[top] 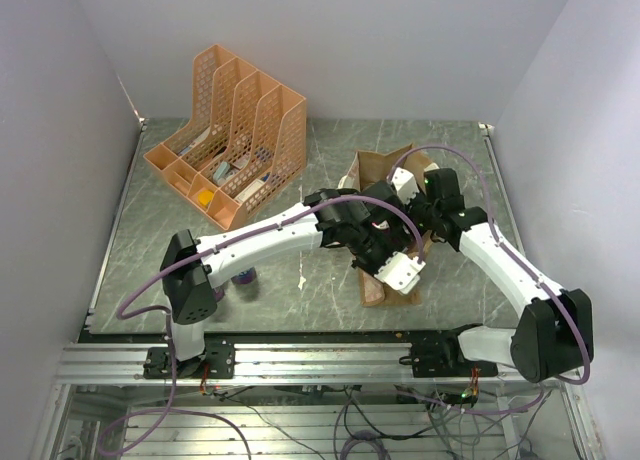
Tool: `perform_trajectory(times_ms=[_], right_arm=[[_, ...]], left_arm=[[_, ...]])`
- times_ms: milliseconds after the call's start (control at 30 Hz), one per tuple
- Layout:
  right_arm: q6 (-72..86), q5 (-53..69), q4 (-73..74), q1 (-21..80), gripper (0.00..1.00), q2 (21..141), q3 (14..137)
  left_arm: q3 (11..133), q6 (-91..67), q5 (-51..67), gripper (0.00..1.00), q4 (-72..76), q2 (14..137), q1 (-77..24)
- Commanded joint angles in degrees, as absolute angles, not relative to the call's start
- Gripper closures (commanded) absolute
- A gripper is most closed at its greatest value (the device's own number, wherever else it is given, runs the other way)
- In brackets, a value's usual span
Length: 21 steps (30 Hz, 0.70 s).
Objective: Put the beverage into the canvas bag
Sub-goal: Place the drink in the canvas bag.
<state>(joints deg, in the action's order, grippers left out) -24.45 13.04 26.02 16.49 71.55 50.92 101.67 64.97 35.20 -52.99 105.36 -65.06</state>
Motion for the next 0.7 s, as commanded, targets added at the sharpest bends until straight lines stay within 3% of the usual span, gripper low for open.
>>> perform_trajectory(times_ms=[0,667], right_arm=[[-25.8,12.4,20.9,15.7,0.92,72.1,50.2],[-28.8,14.9,17.7,12.9,0.89,73.2,45.5]], left_arm=[[99.9,66.3,37.3,0.91,-52.8,107.4,-64.9],[100.6,69.2,37.6,0.93,-55.4,107.2,-64.9]])
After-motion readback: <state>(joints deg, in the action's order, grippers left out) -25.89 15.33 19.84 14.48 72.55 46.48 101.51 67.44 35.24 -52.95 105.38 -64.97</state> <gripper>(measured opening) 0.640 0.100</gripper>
